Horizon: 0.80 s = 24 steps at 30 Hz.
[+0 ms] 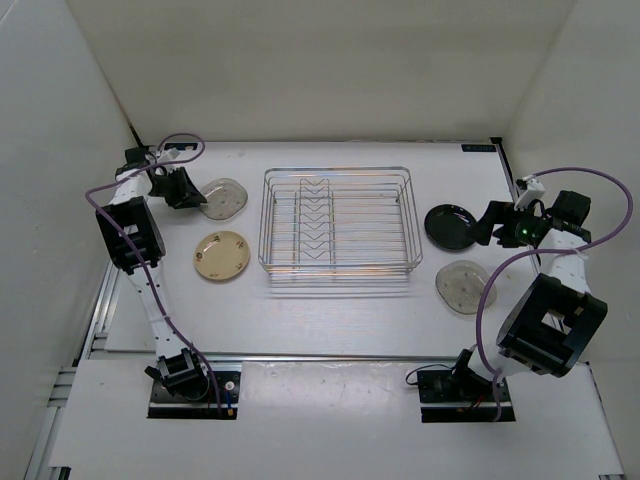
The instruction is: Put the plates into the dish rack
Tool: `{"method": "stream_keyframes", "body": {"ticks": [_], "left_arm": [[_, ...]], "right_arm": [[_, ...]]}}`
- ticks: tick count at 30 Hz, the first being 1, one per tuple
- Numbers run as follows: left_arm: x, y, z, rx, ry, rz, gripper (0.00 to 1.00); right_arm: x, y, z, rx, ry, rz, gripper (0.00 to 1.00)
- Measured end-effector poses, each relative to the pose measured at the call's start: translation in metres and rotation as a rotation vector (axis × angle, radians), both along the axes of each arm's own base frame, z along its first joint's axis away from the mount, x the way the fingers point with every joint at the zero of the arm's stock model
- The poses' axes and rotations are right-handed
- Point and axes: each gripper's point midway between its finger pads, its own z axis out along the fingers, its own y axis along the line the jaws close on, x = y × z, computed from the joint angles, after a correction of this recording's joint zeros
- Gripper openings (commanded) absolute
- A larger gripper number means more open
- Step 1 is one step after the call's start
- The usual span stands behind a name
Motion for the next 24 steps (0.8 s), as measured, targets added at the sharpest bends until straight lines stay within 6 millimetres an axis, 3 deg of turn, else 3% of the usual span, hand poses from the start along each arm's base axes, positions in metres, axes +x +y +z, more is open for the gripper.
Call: {"method": "stream_keyframes", "body": {"ticks": [6, 11, 12, 24], "left_arm": [[-0.001, 0.003, -0.003, 0.018, 0.009, 0.008, 0.36], [-0.002, 0.004, -0.006, 0.043, 0.027, 0.014, 0.18], [-0.003, 0.004, -0.007, 0.049, 0.032, 0.014, 0.11], [-0.002, -0.018, -0.008, 0.103, 0.053, -0.029, 0.11]], "right_arm": [[-0.001, -0.001, 0.002, 0.013, -0.008, -0.001, 1.0], [-0.002, -0.004, 0.004, 0.023, -0.018, -0.004, 1.0], [-0.002, -0.005, 0.004, 0.025, -0.02, -0.005, 1.0], [-0.005, -0.004, 0.006, 0.042, -0.029, 0.009, 1.0]]}}
